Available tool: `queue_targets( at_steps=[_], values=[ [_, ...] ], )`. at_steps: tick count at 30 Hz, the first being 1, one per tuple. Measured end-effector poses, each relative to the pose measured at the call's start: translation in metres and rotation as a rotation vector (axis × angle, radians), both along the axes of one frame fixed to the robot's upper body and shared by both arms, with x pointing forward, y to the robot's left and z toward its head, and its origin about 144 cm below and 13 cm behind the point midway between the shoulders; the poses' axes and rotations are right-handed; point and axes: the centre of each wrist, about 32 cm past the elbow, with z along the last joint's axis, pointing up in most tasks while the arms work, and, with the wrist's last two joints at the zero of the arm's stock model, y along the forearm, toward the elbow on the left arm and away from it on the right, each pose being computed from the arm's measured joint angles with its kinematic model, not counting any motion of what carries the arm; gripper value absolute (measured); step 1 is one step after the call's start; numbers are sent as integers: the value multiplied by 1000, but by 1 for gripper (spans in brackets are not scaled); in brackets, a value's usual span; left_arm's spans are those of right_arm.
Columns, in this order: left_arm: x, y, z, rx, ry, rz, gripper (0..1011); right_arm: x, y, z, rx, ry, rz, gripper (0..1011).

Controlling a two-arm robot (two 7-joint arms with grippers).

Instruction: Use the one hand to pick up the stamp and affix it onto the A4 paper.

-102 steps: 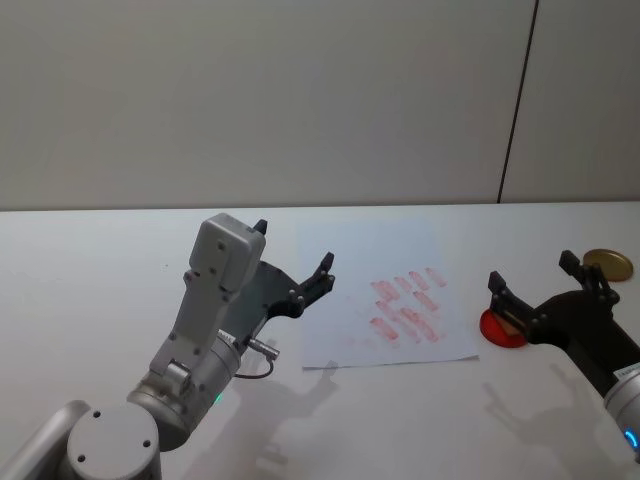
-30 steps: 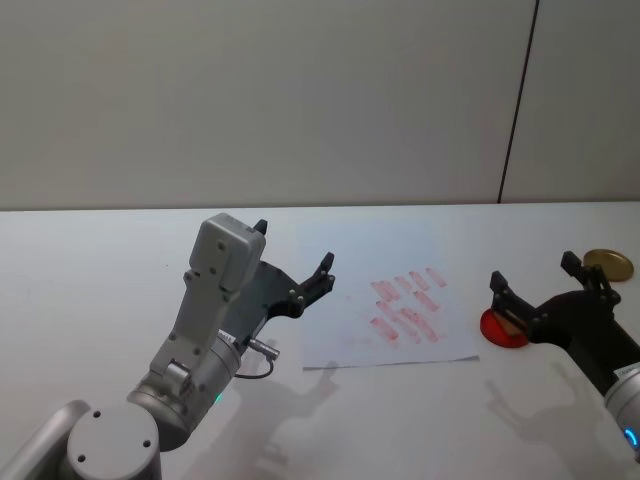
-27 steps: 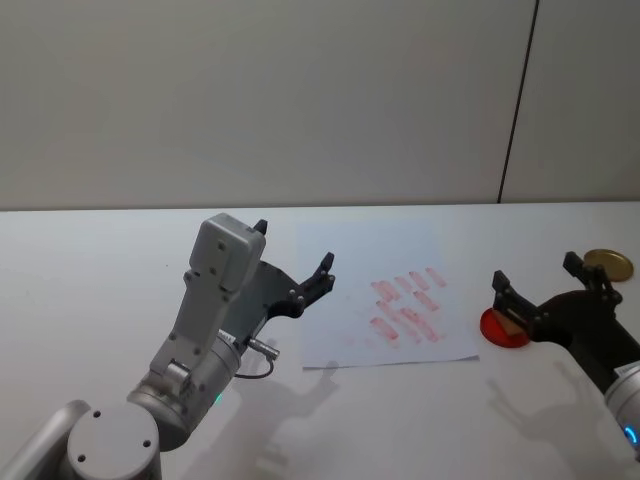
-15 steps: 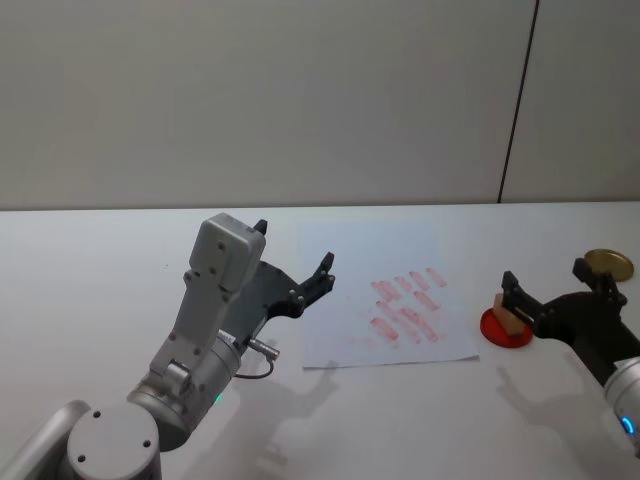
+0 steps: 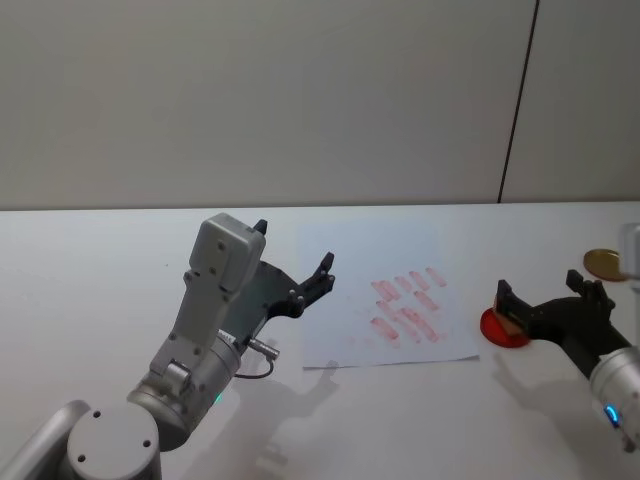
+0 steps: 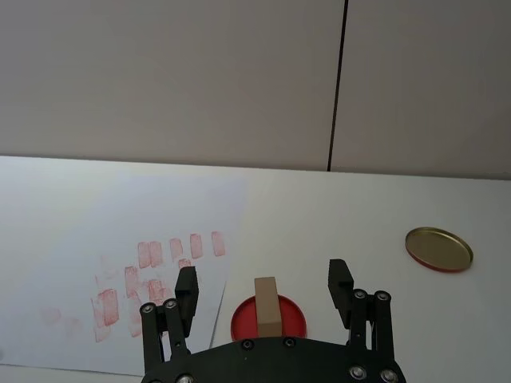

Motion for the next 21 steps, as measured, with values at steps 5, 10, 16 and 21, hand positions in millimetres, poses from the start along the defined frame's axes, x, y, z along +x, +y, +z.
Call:
queue_targets(
  at_steps=[5,10,16,21],
  values=[
    [0,0,0,0,0,0,993,8,4,0,-15,41,-11,1001],
    [0,0,0,0,0,0,993,15,8,0,-23,74,-22,1001],
    [0,0,0,0,0,0,993,26,12,-2,-31,117,-34,1001],
    [0,0,0,0,0,0,993,33,14,-3,-33,139,-41,1001]
  ],
)
